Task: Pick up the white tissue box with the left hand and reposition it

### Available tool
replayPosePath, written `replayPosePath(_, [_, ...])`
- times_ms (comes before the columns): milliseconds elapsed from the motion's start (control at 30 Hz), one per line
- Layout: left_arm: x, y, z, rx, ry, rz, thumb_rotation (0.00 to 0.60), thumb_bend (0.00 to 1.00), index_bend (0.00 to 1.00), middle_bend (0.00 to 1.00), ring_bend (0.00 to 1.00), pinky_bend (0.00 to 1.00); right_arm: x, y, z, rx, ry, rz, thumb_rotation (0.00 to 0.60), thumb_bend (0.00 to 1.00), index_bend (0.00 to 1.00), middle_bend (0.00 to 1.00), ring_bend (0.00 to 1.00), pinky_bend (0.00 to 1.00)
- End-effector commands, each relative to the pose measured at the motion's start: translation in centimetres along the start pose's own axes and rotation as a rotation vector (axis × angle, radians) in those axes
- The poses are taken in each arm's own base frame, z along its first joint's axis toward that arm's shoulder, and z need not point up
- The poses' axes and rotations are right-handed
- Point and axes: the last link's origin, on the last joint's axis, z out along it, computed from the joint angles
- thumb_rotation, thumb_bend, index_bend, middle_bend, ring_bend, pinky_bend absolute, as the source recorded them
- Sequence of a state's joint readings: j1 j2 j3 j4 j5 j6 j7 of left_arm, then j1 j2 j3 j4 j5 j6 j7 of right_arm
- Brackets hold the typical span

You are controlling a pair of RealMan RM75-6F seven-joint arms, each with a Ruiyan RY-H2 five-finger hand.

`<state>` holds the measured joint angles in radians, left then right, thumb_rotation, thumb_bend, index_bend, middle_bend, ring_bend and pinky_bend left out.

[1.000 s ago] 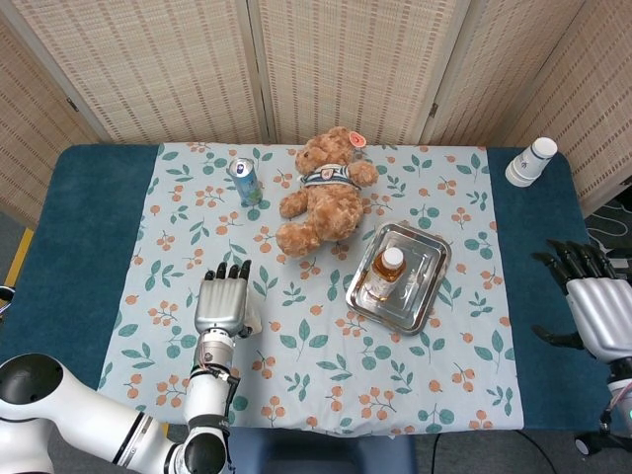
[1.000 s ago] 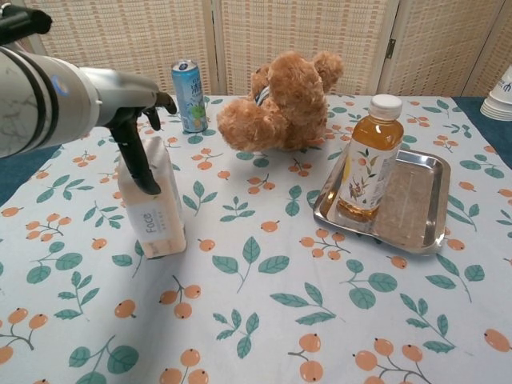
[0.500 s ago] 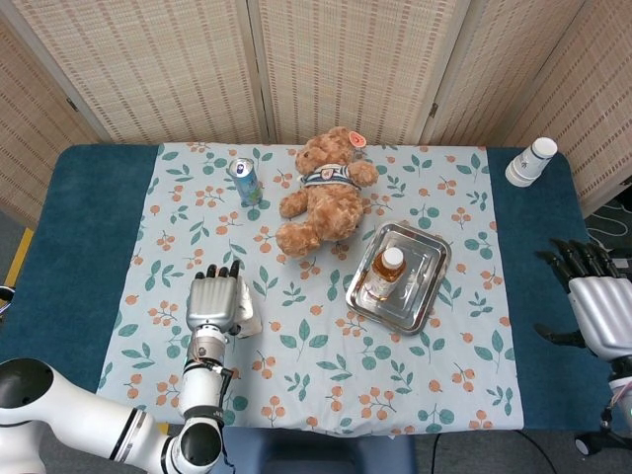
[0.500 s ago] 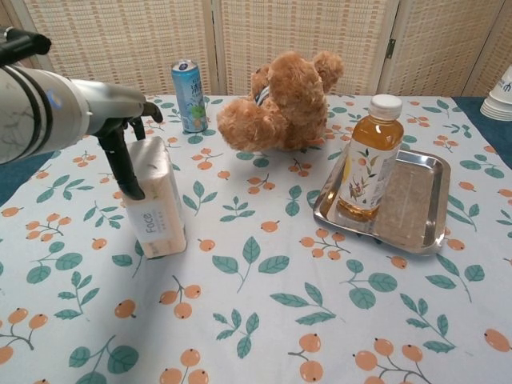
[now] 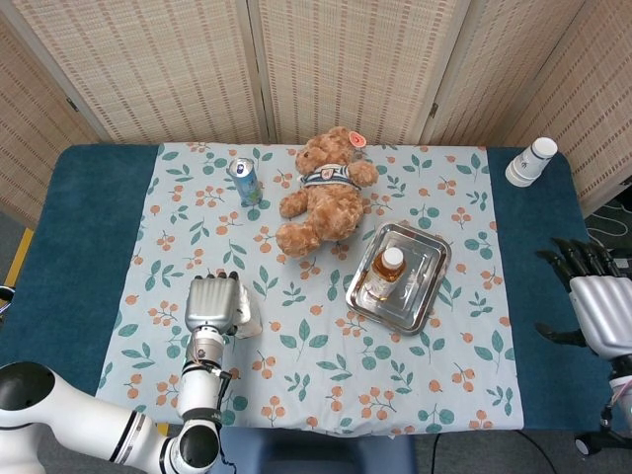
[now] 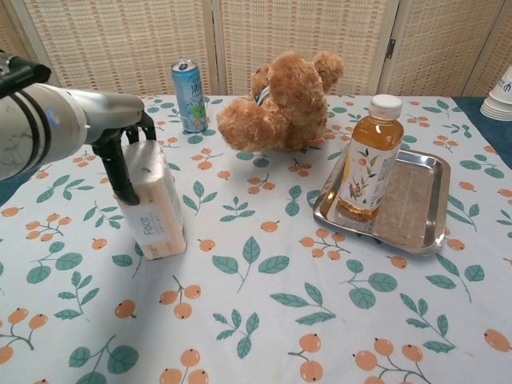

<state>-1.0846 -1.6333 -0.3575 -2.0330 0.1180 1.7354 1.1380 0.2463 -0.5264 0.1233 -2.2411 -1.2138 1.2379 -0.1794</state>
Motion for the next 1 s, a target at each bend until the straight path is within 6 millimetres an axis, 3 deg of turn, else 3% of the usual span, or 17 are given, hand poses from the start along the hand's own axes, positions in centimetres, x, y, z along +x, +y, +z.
replayPosePath(33, [0.0,0.0,0.0,-0.002,0.007,0.002,0.600,0.18,0.34,0.48,0.36,0.34,0.0,0.0,0.0,-0.001,0.000,0.000,0.600,0.12,0.17,0.05,0.00,0.00])
replayPosePath(333, [1.4,0.1,-0.4,-0.045,0.070,-0.064,0.600,0.20,0.39,0.53,0.40,0.37,-0.1,0.0,0.0,-0.001,-0.004,0.000,0.600,0.12,0.17,0.05,0.00,0.00])
replayPosePath(533, [3.2,-0.8,-0.2,-0.109,0.182,-0.307,0.600,0.20,0.39,0.54,0.41,0.40,-0.1,0.1,0.1,-0.003,-0.005,-0.001,0.600,0.12,0.17,0.05,0.00,0.00])
replayPosePath(667, [3.8,-2.4,0.2,-0.132,0.265,-0.556,0.600,0.19,0.40,0.55,0.42,0.42,-0.2,0.1,0.2,-0.006,-0.009,-0.004,0.600,0.12,0.17,0.05,0.00,0.00])
replayPosePath(1000, [0.0,-5.5,1.2,-0.269,0.321,-1.016,0.600,0.19,0.42,0.58,0.44,0.43,-0.7,-0.1,0.3,-0.002,-0.022,-0.018,0.600,0.12,0.17,0.05,0.00,0.00])
